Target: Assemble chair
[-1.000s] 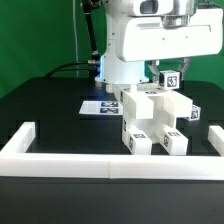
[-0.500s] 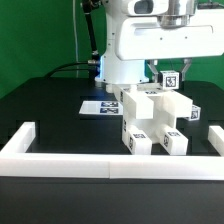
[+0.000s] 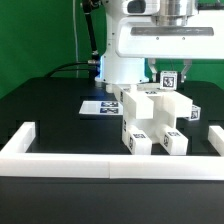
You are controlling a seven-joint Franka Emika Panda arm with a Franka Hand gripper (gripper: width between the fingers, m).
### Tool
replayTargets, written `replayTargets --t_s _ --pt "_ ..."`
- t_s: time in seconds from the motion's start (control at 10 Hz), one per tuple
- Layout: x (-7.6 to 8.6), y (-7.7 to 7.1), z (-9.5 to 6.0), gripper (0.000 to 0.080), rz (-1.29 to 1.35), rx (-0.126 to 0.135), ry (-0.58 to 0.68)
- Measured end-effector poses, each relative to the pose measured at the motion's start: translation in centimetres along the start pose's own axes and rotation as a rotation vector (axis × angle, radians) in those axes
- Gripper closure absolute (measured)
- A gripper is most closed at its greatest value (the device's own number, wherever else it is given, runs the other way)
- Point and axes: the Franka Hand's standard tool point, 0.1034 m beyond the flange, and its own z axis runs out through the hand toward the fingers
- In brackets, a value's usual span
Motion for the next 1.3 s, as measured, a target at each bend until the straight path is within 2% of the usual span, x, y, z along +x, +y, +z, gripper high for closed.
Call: replayTargets --t_s 0.9,1.0,1.1,1.2,1.3 --pt "-0.16 -0.44 0.05 0.0512 0.555 0.015 -0.009" --pt "-0.16 -0.44 0.05 0.0431 0.560 0.015 -0.009" --pt "-0.16 -0.43 0.06 0.0431 0.545 0.015 -0.009" --pt "-0.18 -0.47 0.06 0.0296 0.516 0.015 -0.009" --pt "-0.26 -0.66 0.06 0.0296 0.487 0.015 -0.009"
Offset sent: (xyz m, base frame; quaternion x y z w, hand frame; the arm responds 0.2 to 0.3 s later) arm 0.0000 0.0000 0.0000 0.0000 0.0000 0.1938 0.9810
